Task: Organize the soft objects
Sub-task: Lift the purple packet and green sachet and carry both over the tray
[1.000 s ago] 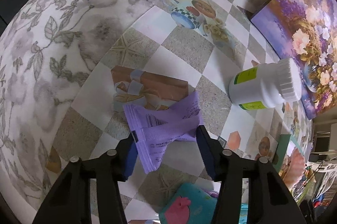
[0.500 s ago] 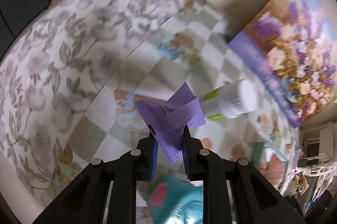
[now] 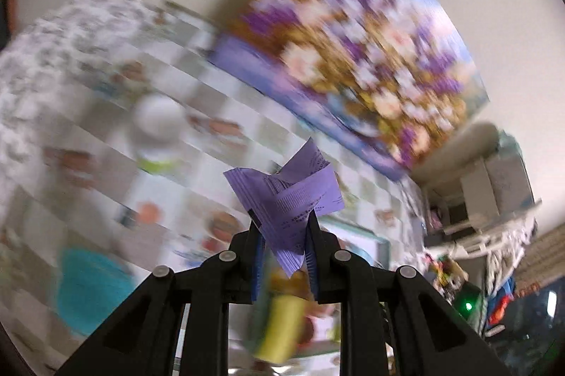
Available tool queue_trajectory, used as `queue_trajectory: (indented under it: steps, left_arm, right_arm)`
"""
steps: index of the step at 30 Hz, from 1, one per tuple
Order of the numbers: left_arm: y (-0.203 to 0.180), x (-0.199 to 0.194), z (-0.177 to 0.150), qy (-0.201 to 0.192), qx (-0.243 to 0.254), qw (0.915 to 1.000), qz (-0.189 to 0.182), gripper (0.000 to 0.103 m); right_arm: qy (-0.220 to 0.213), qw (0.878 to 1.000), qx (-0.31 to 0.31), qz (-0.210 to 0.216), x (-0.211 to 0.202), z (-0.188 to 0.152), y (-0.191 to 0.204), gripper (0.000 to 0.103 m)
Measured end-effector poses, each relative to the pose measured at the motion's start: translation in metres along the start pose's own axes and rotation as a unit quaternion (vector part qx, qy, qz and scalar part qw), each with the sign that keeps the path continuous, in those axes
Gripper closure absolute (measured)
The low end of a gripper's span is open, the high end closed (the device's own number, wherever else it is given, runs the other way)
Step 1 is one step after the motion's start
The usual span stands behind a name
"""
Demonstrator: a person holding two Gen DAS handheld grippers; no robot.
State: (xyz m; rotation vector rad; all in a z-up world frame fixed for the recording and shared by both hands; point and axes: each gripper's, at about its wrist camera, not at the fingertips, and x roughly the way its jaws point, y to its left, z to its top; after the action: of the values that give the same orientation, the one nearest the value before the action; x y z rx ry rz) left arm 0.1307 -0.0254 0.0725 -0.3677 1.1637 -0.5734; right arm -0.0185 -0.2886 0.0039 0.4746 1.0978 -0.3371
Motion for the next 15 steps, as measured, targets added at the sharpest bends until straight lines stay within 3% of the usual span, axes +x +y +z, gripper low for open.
queue_trajectory:
  steps: [3, 6, 15]
  left_arm:
    - [-0.026, 0.034, -0.019, 0.035, 0.001, 0.9991, -0.023, 0.082]
    - [-0.044, 0.064, -0.034, 0.052, 0.014, 0.9983, -0.02, 0.082]
    - [-0.047, 0.121, -0.053, 0.085, 0.018, 0.9962, -0.012, 0.082]
  right_arm:
    - [0.001, 1.0, 0.016, -0.008, 0.002, 0.003, -0.016, 0.032]
    - [0.003, 1.0, 0.029, -0.012, 0.003, 0.005, -0.029, 0.032]
    - [0.015, 0.998, 0.053, -0.017, 0.016, 0.011, -0.059, 0.032]
